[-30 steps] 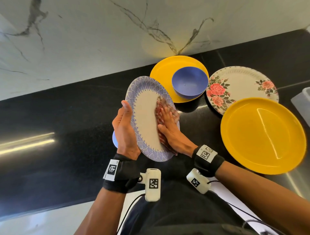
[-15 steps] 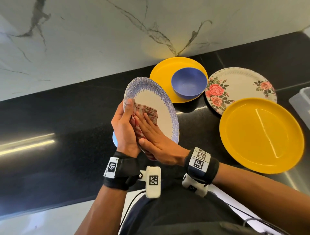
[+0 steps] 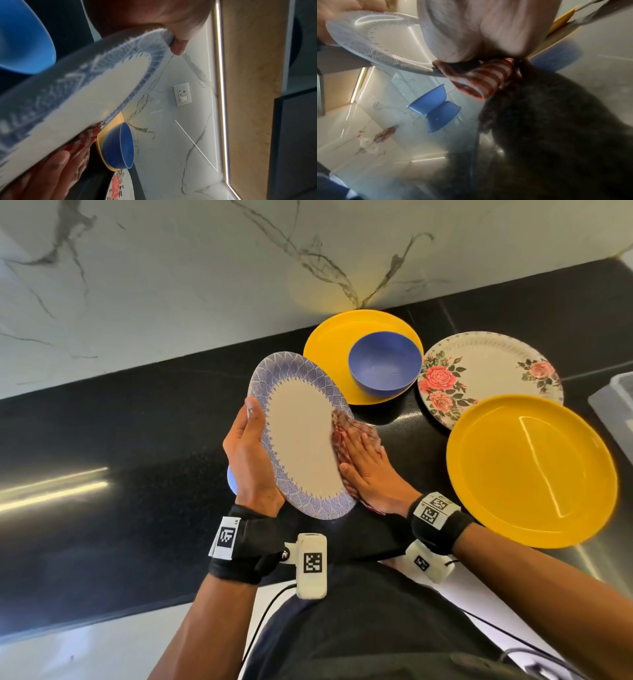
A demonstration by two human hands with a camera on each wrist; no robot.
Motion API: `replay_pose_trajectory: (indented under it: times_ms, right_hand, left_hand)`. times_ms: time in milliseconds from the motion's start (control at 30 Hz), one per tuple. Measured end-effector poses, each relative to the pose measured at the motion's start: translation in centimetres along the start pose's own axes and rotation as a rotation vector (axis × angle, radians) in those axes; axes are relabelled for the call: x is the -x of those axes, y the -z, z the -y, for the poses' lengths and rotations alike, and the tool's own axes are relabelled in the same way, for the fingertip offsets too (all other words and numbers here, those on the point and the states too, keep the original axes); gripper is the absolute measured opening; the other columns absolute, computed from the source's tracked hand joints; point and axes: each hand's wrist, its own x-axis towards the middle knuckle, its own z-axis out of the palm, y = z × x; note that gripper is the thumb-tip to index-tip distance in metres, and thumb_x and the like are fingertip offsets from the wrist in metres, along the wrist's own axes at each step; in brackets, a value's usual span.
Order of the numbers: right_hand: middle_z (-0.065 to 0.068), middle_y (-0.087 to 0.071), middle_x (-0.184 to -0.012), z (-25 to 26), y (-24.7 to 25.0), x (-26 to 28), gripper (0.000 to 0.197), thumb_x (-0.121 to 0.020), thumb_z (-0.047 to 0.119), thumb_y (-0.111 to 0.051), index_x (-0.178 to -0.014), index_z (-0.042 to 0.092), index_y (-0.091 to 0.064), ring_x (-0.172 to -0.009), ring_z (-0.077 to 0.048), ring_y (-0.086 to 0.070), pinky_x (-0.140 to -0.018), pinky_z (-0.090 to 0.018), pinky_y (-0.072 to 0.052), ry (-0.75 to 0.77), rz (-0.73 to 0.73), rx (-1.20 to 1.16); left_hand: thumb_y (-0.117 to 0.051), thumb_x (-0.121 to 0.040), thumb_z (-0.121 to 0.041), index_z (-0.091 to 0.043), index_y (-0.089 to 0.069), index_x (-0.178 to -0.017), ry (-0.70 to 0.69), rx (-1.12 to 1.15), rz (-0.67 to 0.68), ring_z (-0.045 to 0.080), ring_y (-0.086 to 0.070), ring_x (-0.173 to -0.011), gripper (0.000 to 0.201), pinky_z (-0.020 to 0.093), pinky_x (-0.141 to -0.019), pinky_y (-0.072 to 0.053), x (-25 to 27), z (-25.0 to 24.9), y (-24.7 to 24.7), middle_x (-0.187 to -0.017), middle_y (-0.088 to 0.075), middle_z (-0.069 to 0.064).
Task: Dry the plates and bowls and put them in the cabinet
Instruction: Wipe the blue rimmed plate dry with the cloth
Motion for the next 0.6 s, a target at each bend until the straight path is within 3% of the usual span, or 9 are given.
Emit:
replay_pose_trajectory:
  times_ms: [100,167,233,300,433,533,600]
  right_hand:
    - [0.026,0.032,-0.152,0.9,-0.1,0.4,0.058,-0.105,0.059,-0.016,-0.148,0.044,0.019,-0.149,-0.008,0.029,-0.124,-0.052,0.011,-0.026,0.022,-0.107]
    - [0.024,0.03,-0.154,1.9,-0.1,0.9,0.059,-0.108,0.049,-0.021,-0.152,0.038,0.017,-0.148,-0.007,0.03,-0.123,-0.05,0.013,-0.028,0.041,-0.183]
    - [0.018,0.029,-0.158,3.5,0.2,1.8,0.062,-0.108,0.044,-0.023,-0.155,0.032,0.015,-0.148,-0.006,0.03,-0.123,-0.046,0.017,0.042,0.056,-0.247]
    - [0.015,0.031,-0.16,5.6,0.6,2.6,0.062,-0.108,0.039,-0.025,-0.154,0.032,0.016,-0.148,-0.003,0.029,-0.121,-0.035,0.021,0.149,0.092,-0.287]
    - [0.022,0.032,-0.156,10.0,2.0,3.7,0.061,-0.109,0.031,-0.028,-0.151,0.034,0.016,-0.147,0.001,0.028,-0.12,-0.024,0.02,0.288,0.142,-0.34]
    - [0.029,0.025,-0.154,11.2,2.6,4.2,0.064,-0.109,0.023,-0.035,-0.151,0.035,0.013,-0.149,0.003,0.022,-0.12,-0.017,0.015,0.331,0.133,-0.378]
    - [0.029,0.023,-0.157,10.9,2.5,4.5,0.066,-0.109,0.024,-0.038,-0.153,0.034,0.01,-0.151,0.0,0.019,-0.122,-0.02,0.012,0.34,0.129,-0.366]
  left_hand:
    - [-0.043,-0.108,-0.04,-0.011,-0.063,-0.134,0.004,0.019,-0.044,0.025,-0.071,-0.113,0.044,0.048,-0.1,-0.056,0.0,0.2,0.0,-0.124,-0.073,0.008]
    - [-0.043,-0.108,-0.041,-0.011,-0.063,-0.135,-0.004,0.029,-0.069,0.025,-0.071,-0.112,0.045,0.044,-0.098,-0.057,0.2,0.2,-0.2,-0.124,-0.073,0.009]
    - [-0.042,-0.108,-0.039,-0.009,-0.063,-0.134,-0.027,0.035,-0.068,0.026,-0.07,-0.114,0.045,0.041,-0.097,-0.058,0.4,0.1,-0.8,-0.124,-0.072,0.01]
    - [-0.046,-0.107,-0.04,-0.007,-0.063,-0.134,-0.036,0.057,-0.067,0.028,-0.068,-0.118,0.046,0.049,-0.104,-0.053,0.4,-0.1,-1.5,-0.127,-0.071,0.011]
    - [-0.056,-0.097,-0.057,-0.011,-0.062,-0.136,-0.01,0.069,-0.052,0.031,-0.064,-0.123,0.06,0.054,-0.109,-0.047,0.3,-0.2,-2.0,-0.131,-0.069,0.011]
    - [-0.046,-0.106,-0.042,-0.008,-0.065,-0.131,-0.006,0.071,-0.061,0.028,-0.07,-0.114,0.045,0.051,-0.104,-0.053,0.6,-0.4,-2.1,-0.122,-0.073,0.012]
    - [-0.045,-0.108,-0.039,-0.008,-0.066,-0.129,0.004,0.068,-0.067,0.027,-0.071,-0.111,0.043,0.051,-0.102,-0.054,0.9,-0.4,-2.1,-0.119,-0.074,0.011]
